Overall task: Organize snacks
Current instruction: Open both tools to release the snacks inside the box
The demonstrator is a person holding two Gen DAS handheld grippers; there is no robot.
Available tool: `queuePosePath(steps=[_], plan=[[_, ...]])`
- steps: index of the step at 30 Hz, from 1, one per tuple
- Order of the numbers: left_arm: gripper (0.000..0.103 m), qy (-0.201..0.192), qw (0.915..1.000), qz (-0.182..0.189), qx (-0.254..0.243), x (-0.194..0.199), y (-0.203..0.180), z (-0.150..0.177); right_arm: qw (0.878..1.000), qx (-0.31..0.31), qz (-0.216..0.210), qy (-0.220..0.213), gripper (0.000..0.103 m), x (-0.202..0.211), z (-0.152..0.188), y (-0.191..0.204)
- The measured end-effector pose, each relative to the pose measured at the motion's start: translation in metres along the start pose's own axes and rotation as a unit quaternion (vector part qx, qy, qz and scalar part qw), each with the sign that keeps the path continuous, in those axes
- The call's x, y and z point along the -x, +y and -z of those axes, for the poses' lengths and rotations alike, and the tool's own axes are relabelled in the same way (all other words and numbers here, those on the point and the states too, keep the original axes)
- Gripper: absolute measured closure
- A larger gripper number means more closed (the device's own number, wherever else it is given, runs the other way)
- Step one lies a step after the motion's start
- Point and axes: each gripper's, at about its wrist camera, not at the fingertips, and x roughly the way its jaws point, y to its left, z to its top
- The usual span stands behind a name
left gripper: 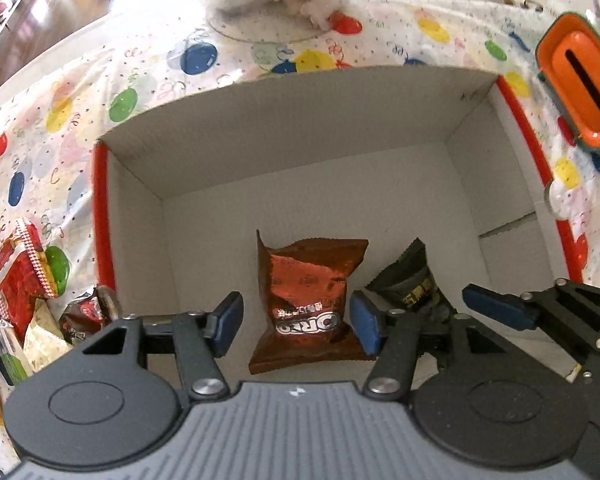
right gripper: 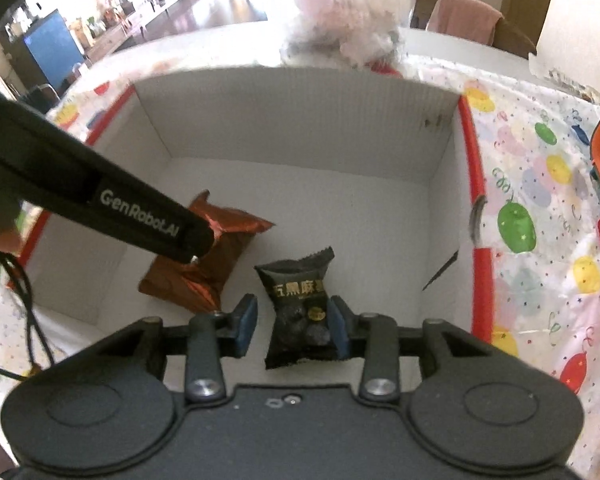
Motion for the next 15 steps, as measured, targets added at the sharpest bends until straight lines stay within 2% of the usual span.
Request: queuePosePath(steps=[10, 15], plan=[[0.045, -0.071, 0.9972, 0.019, 0.012, 0.046, 0.009, 0.018, 0.999, -0.001, -0.022, -0.045, 0.058, 0.039, 0.002, 0.0], [0.041, -0.107, 0.9939, 0.021, 0.017, 0.069, 0.014, 0.033, 0.998, -0.005, -0.027, -0.065, 0.051, 0.052, 0.0, 0.005]])
